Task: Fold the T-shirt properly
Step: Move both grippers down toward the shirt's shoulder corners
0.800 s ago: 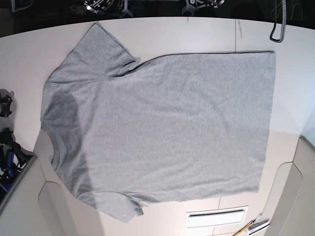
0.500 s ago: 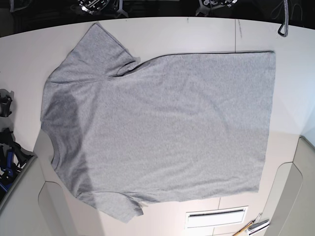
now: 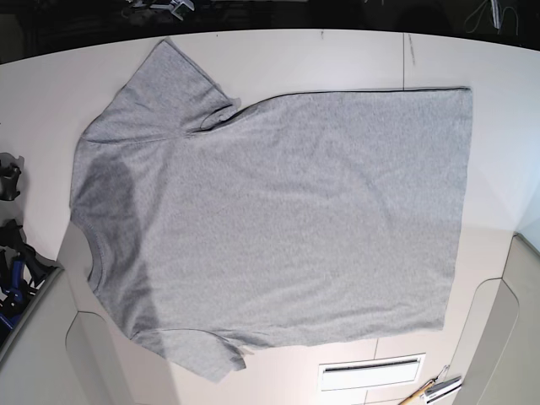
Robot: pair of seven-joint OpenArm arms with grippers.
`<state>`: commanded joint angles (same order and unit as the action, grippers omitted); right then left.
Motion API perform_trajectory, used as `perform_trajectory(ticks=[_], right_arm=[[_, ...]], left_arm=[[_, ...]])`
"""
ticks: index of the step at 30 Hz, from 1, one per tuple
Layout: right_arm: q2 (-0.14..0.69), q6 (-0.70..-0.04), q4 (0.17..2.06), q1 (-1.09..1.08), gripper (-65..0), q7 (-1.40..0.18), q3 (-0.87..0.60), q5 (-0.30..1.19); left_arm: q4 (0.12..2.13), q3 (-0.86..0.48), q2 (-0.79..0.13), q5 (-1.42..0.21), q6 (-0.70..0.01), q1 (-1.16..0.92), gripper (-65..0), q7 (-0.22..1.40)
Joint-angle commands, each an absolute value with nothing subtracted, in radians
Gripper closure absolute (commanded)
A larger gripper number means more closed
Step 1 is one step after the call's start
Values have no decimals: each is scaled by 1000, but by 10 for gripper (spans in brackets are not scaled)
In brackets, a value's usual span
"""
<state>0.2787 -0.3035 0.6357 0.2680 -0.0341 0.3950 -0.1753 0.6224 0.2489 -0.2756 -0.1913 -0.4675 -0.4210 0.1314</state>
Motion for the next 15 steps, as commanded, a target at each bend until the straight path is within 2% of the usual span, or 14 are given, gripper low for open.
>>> perform_trajectory(ticks=[2, 4, 7, 10, 15], right_arm=[[311, -303, 713, 313, -152, -75, 395, -134], [350, -307, 802, 362, -152, -108, 395, -103], [416, -364, 952, 446, -152, -110, 395, -46], [482, -381, 1113, 544, -152, -118, 377, 18], [555, -458, 1389, 703, -152, -207, 231, 149]], left_arm=[[675, 177, -286, -220, -565, -464, -163, 137], [736, 102, -285, -248, -609, -512, -163, 161], [833, 6, -285, -326, -619, -587, -163, 189], [948, -71, -286, -340, -619, -670, -164, 192], [1184, -200, -286, -359, -625, -831, -164, 208]])
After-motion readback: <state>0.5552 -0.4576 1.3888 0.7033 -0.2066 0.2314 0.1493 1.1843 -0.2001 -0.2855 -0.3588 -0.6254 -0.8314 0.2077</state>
